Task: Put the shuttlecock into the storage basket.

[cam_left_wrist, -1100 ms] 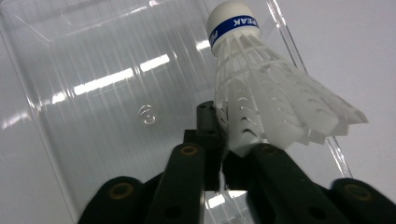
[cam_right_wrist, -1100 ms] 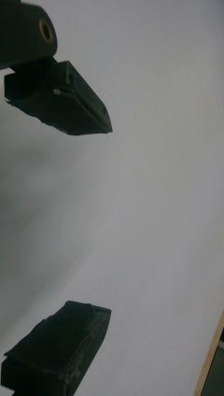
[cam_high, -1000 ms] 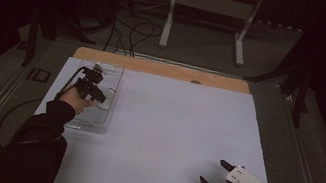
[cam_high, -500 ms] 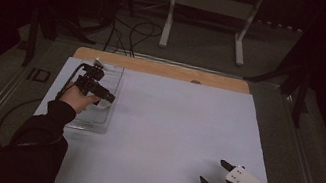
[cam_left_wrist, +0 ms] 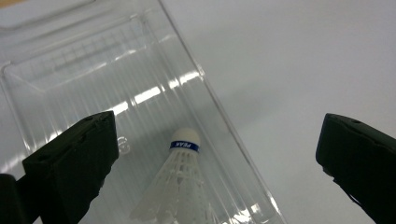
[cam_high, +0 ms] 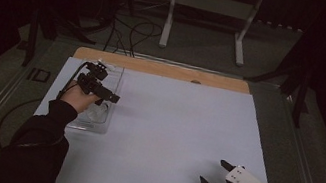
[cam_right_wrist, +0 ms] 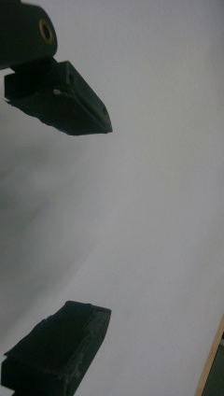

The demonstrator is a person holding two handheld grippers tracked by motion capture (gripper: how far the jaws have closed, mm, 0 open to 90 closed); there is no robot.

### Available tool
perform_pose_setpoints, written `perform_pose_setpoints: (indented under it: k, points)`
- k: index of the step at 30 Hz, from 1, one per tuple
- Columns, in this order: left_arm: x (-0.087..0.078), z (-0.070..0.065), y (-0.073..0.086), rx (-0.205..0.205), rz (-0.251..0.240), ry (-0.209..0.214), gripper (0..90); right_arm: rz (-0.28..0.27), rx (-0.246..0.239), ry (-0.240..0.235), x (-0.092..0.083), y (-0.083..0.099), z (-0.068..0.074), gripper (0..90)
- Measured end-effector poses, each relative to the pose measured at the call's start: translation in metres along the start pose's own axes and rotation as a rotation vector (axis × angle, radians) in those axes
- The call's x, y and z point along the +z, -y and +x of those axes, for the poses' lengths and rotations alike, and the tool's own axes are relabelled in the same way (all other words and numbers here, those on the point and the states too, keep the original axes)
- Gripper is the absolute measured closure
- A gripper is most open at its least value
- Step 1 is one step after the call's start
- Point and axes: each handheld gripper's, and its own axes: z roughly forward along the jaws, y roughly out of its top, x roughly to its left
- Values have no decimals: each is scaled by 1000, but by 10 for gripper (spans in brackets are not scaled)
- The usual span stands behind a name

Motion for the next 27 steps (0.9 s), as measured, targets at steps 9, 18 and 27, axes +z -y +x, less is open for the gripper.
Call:
perform_pose_setpoints:
  k: [9,18,27]
  points:
    - [-2,-4,0,12,-69,88,0,0,-2,-3,0,0,0,101]
    - [1,-14,-1,60,-78,76,0,1,0,-4,0,0,0,101]
    - [-2,-27,-4,89,-119,61,0,2,1,-4,0,0,0,101]
